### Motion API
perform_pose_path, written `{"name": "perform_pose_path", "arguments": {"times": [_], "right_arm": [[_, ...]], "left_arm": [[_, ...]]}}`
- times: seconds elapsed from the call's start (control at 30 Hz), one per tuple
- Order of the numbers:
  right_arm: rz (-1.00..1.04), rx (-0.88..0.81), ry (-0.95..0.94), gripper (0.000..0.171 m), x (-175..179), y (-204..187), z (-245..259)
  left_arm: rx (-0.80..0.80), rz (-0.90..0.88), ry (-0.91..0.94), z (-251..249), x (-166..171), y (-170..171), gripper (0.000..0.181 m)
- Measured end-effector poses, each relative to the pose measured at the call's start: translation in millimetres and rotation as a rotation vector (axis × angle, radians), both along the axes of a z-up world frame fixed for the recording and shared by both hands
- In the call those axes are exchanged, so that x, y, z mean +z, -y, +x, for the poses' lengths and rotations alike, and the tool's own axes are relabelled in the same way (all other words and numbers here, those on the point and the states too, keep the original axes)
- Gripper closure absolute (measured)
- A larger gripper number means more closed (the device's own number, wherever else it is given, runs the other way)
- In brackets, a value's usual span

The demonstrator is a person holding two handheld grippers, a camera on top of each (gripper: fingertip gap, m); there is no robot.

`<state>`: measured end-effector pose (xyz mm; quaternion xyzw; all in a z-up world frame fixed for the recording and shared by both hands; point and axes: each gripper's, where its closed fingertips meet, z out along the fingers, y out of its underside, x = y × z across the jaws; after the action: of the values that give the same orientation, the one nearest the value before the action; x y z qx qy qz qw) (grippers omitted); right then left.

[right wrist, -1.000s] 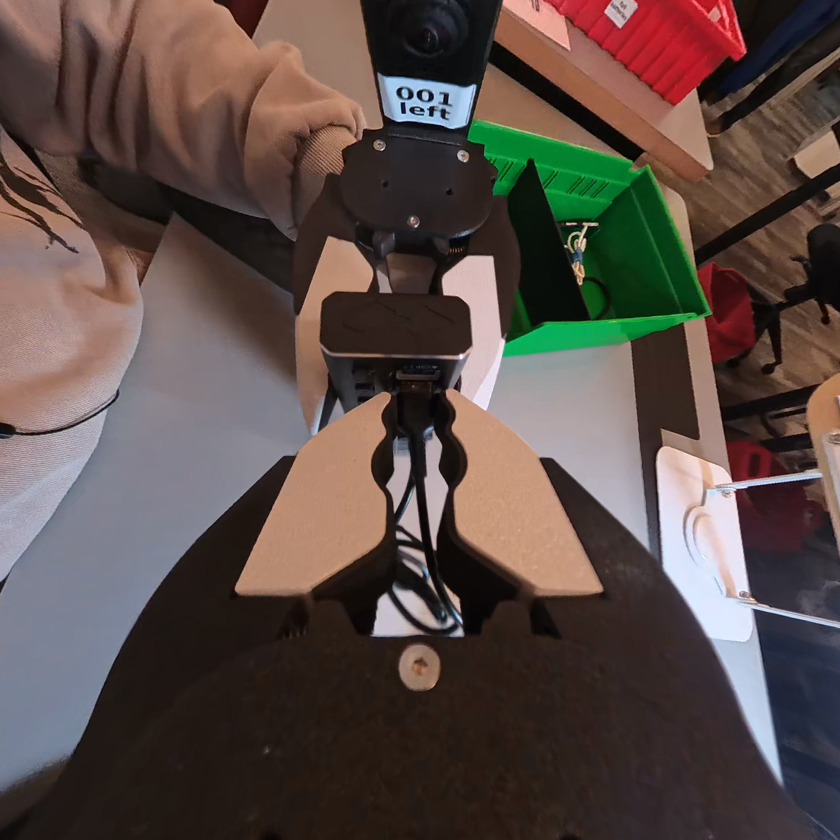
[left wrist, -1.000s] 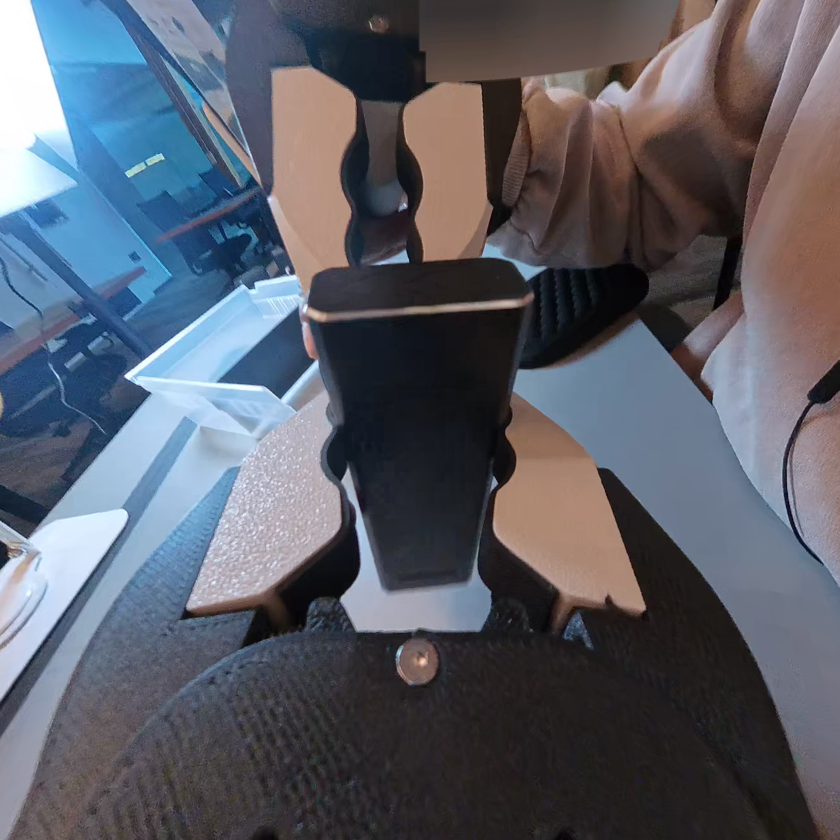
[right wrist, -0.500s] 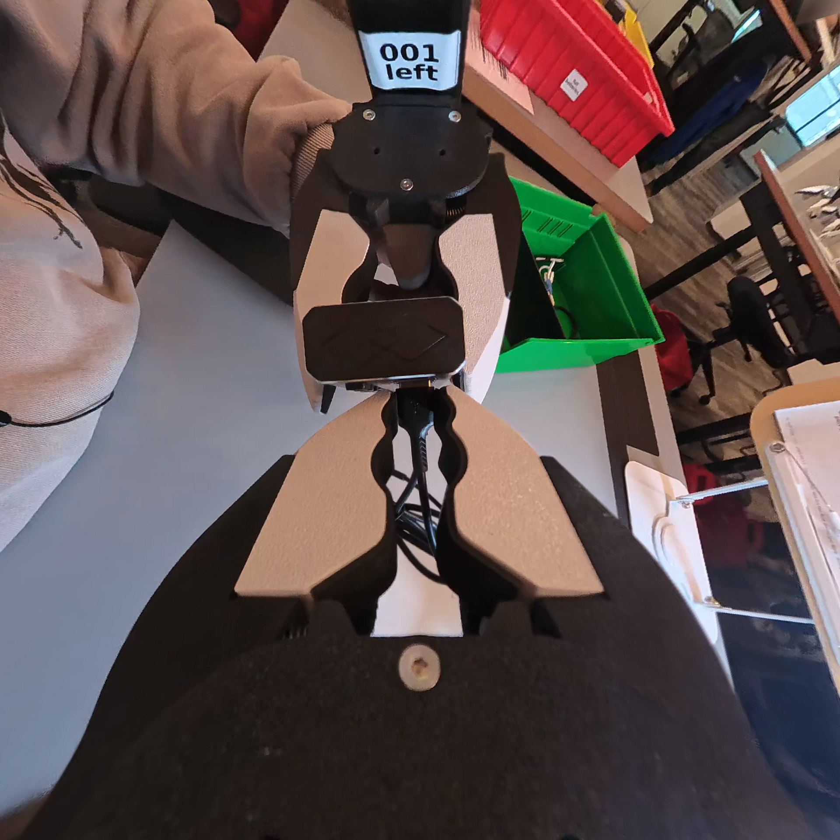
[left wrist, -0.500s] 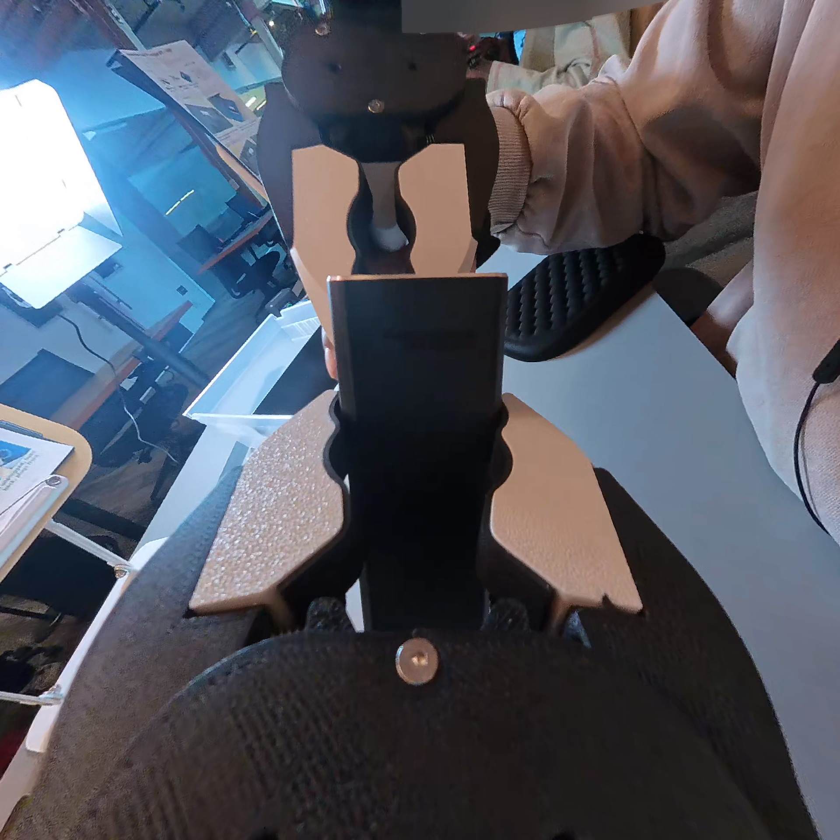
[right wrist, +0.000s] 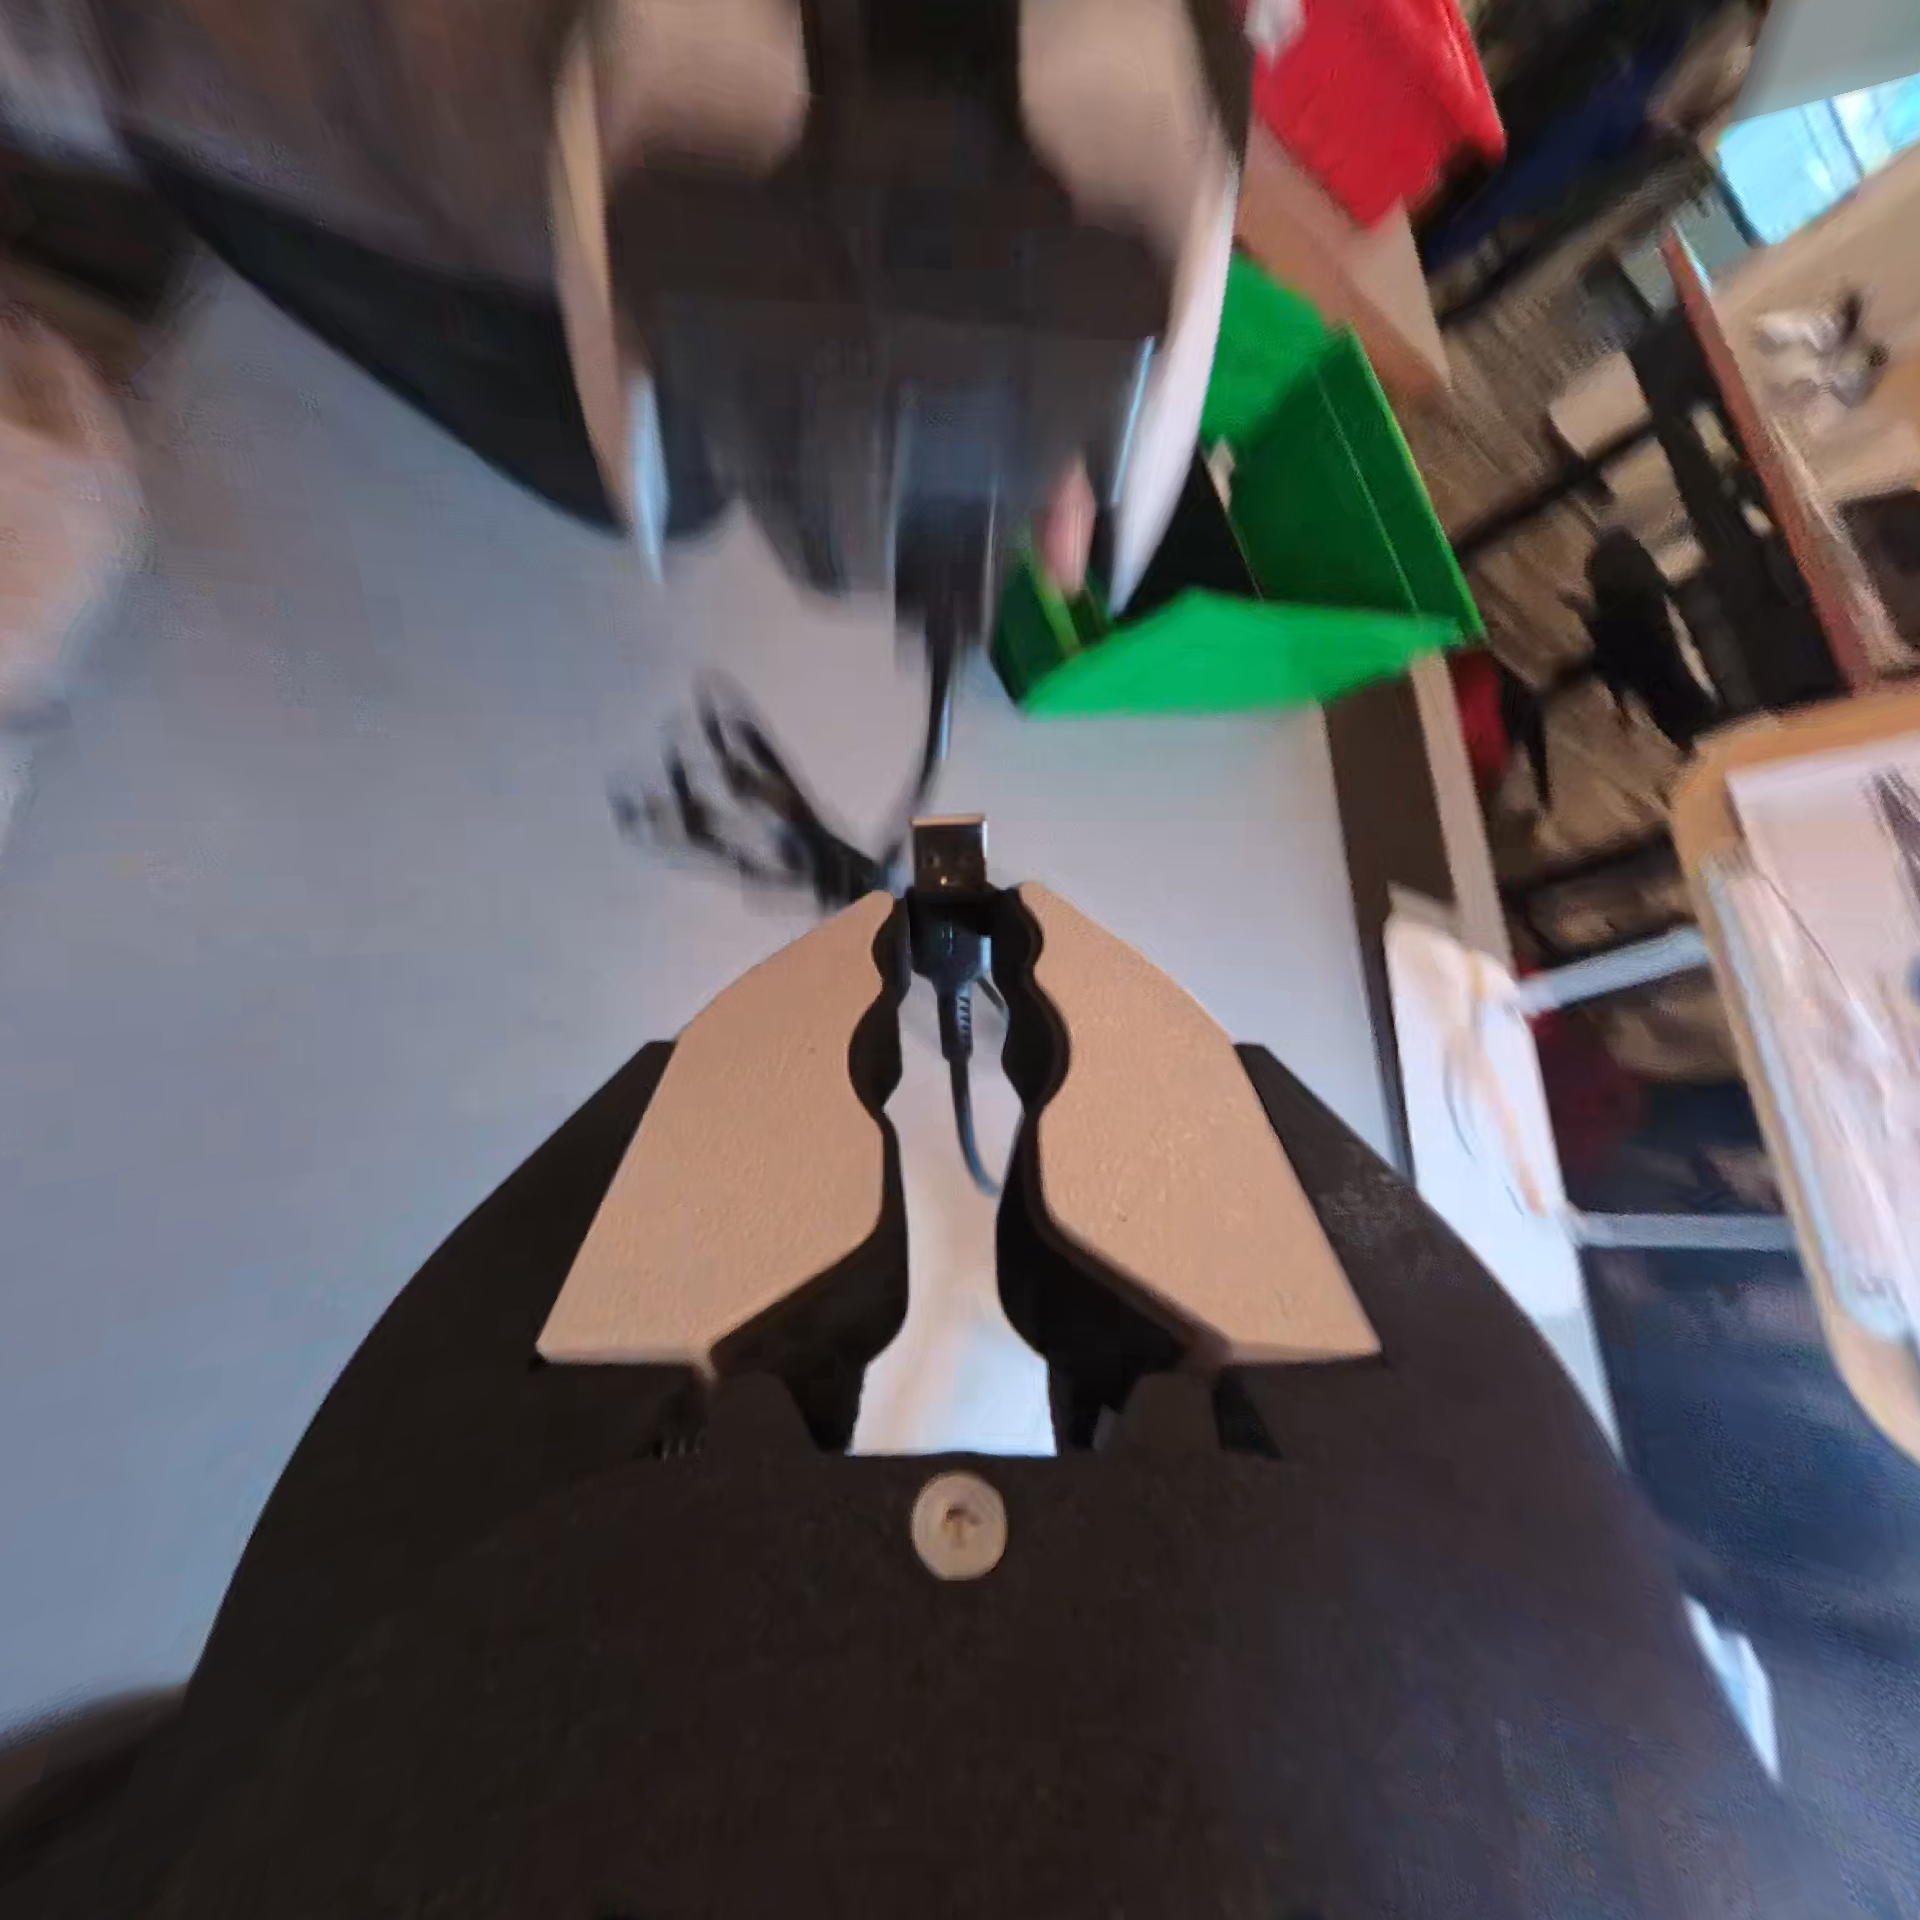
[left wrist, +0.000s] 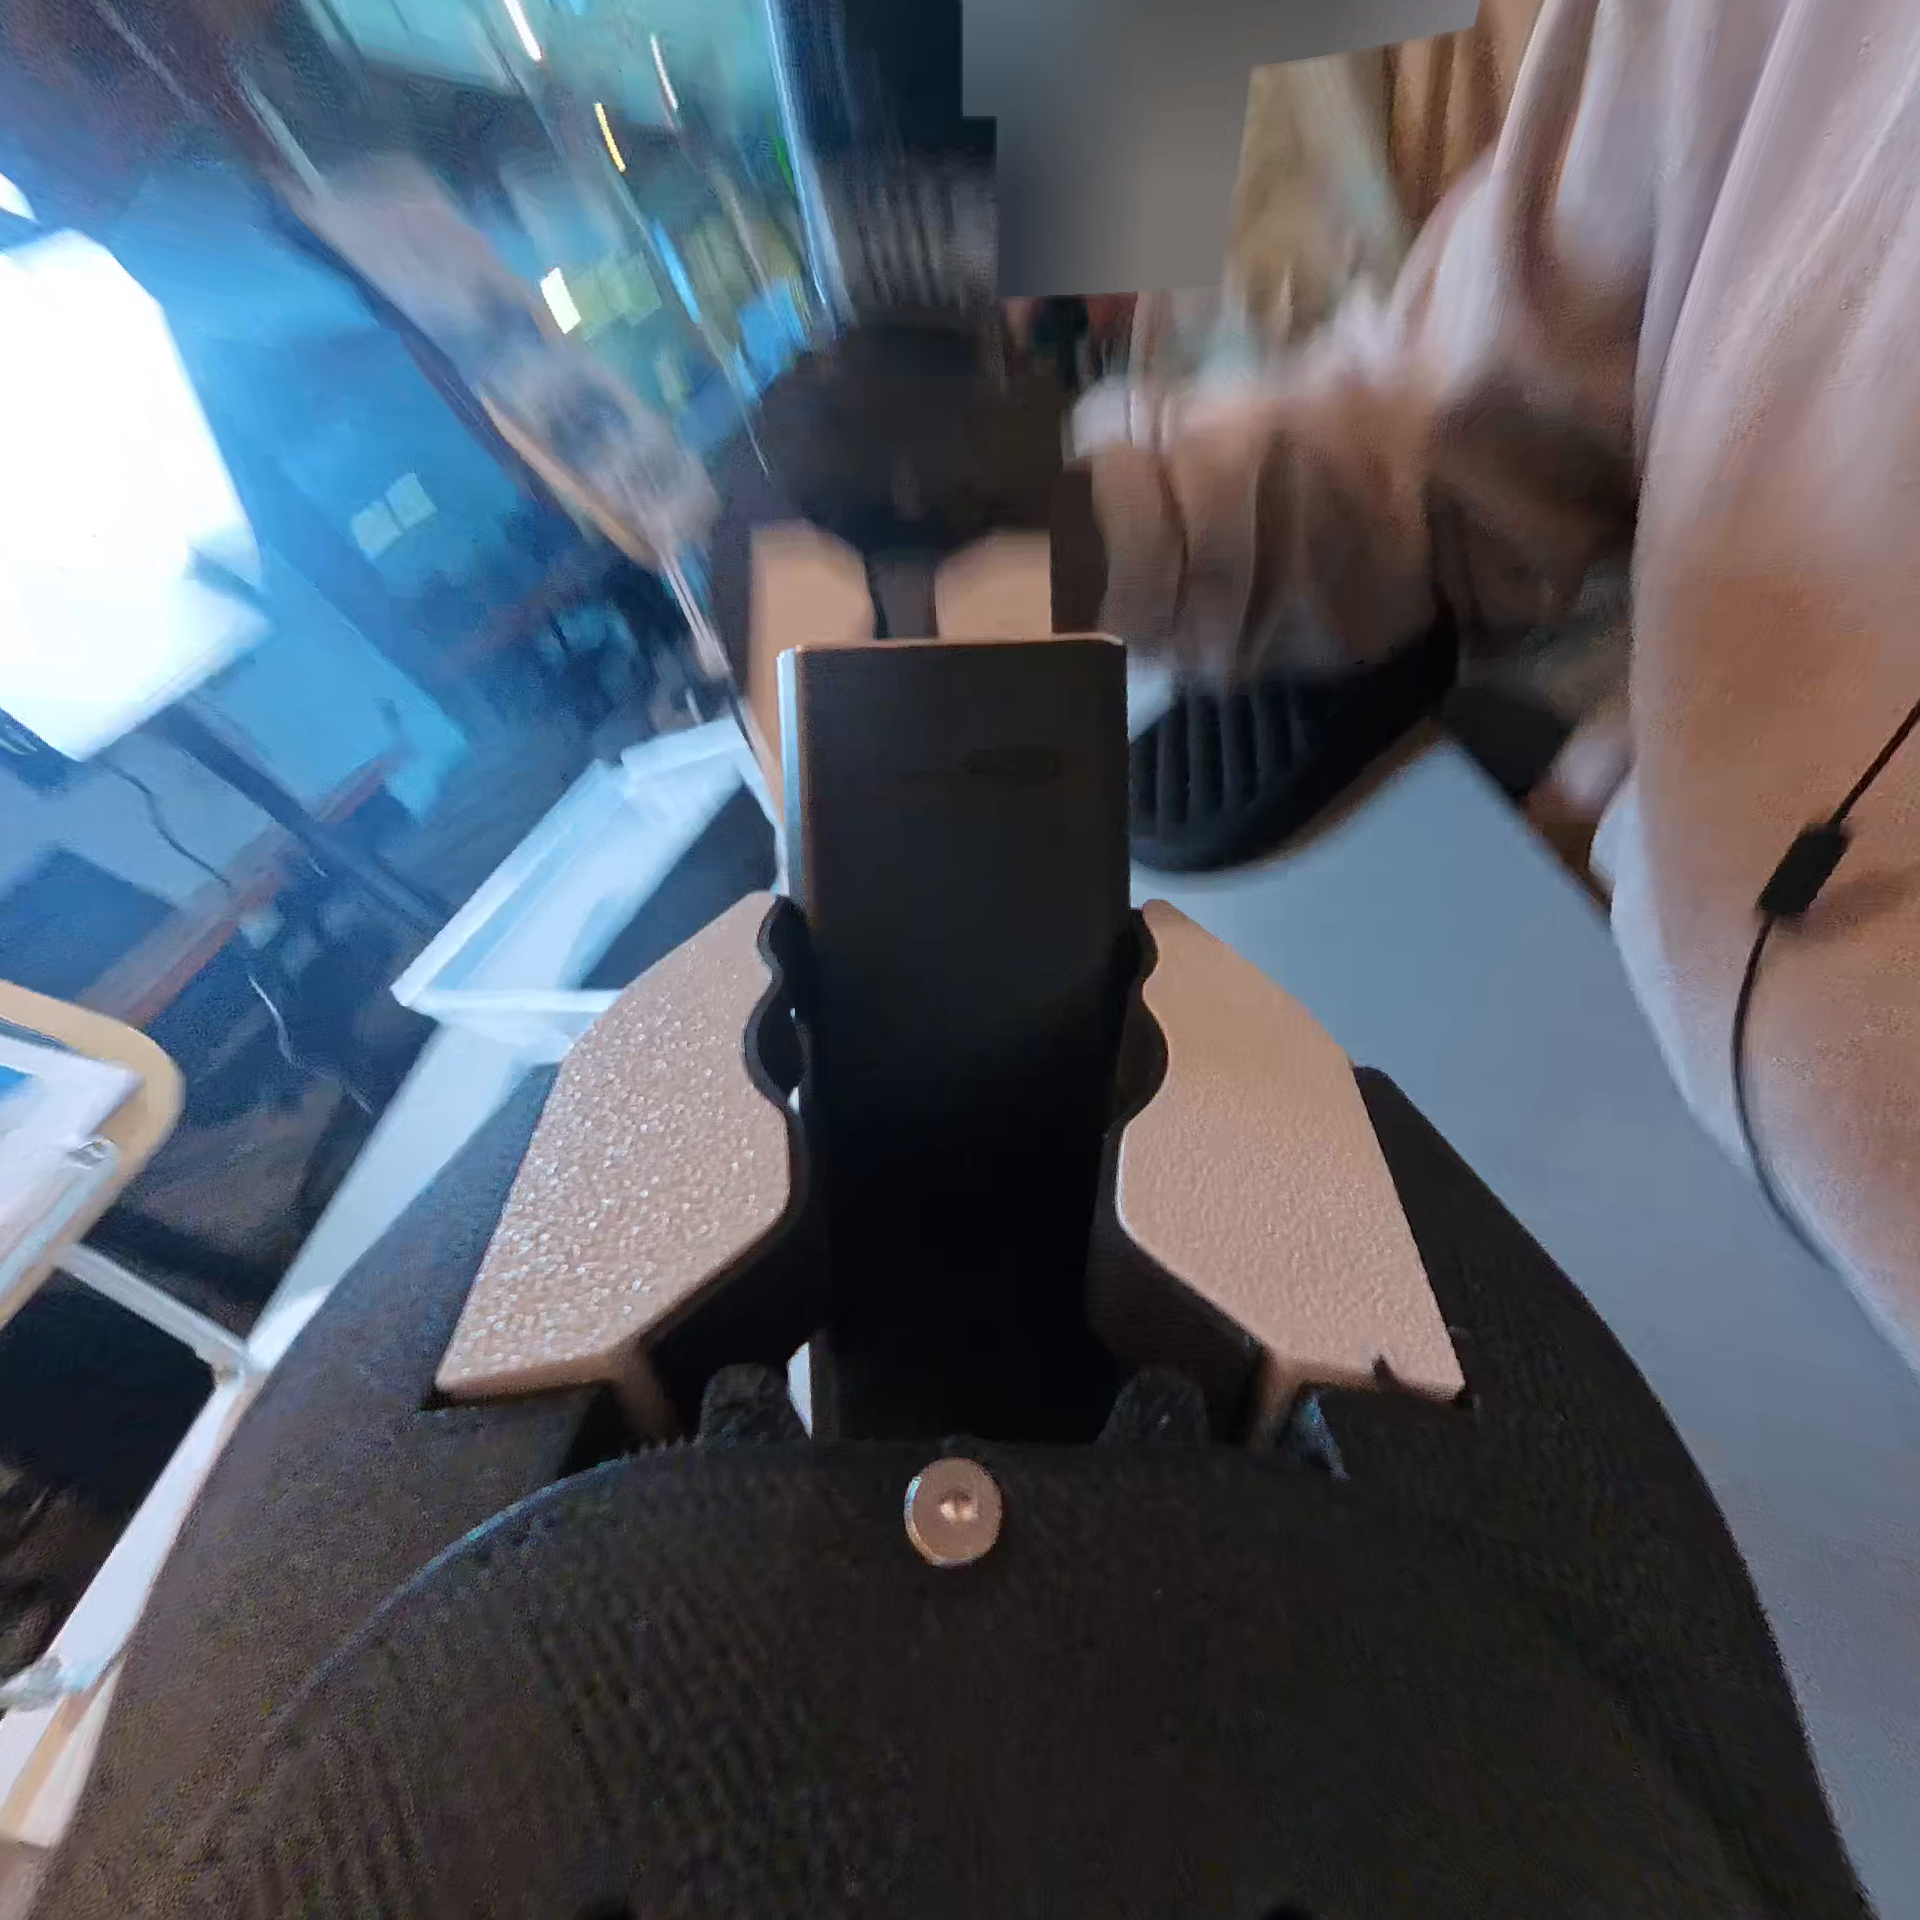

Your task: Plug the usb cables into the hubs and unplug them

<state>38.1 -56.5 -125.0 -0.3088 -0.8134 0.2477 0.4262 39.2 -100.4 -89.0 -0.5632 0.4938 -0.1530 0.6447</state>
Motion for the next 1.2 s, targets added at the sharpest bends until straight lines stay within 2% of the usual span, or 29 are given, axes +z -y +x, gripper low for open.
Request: {"name": "perform_pose_path", "arguments": {"times": [0.03, 0.1, 0.2, 0.3, 0.43, 0.53, 0.6, 0.7, 0.8, 0.97, 1.07, 1.17, 1.2], "right_arm": [[-0.026, -0.036, 0.006, 0.156, -6.7, -13.9, 5.1], [-0.135, -0.038, -0.035, 0.156, -2.1, -14.1, 14.6], [-0.13, -0.044, -0.08, 0.156, 13.1, -14.7, 16.0], [-0.2, -0.084, -0.123, 0.156, 48.3, -39.7, 31.9], [-0.205, -0.284, -0.314, 0.156, 111.5, -107.8, 57.3], [-0.243, -0.376, -0.452, 0.156, 155.4, -139.9, 71.8], [-0.234, -0.446, -0.473, 0.156, 166.0, -159.9, 76.1], [-0.254, -0.559, -0.374, 0.155, 141.1, -191.8, 74.9], [-0.347, -0.596, -0.249, 0.156, 99.0, -209.4, 69.7], [-0.514, -0.477, -0.03, 0.156, 61.9, -186.3, 70.0], [-0.461, -0.503, 0.103, 0.156, 36.1, -186.6, 76.4], [-0.568, -0.269, 0.028, 0.156, 59.6, -147.2, 72.1], [-0.563, -0.239, 0.002, 0.156, 69.6, -141.5, 74.5]], "left_arm": [[-0.002, 0.025, 0.094, -11.4, 21.5, 6.9, 0.121], [0.041, 0.085, 0.175, -35.9, 48.6, 13.6, 0.12], [0.039, 0.04, 0.226, -46.6, 43.5, 6.9, 0.12], [0.064, 0.043, 0.29, -59.5, 51.7, 3.3, 0.12], [0.077, 0.019, 0.453, -85.8, 65.5, 1.1, 0.12], [0.063, -0.004, 0.525, -89.6, 66.4, -1.2, 0.119], [0.057, -0.021, 0.545, -87.5, 62.6, -5.2, 0.12], [0.052, -0.053, 0.556, -83.8, 54.0, -11.4, 0.12], [0.011, -0.092, 0.607, -80.9, 51.0, -12.6, 0.121], [-0.014, -0.113, 0.622, -76.3, 48.3, -12.7, 0.12], [-0.019, -0.122, 0.623, -74.1, 46.4, -13.2, 0.121], [-0.018, -0.127, 0.62, -73.3, 44.6, -13.9, 0.12], [-0.016, -0.129, 0.617, -73.3, 43.8, -14.3, 0.12]]}}
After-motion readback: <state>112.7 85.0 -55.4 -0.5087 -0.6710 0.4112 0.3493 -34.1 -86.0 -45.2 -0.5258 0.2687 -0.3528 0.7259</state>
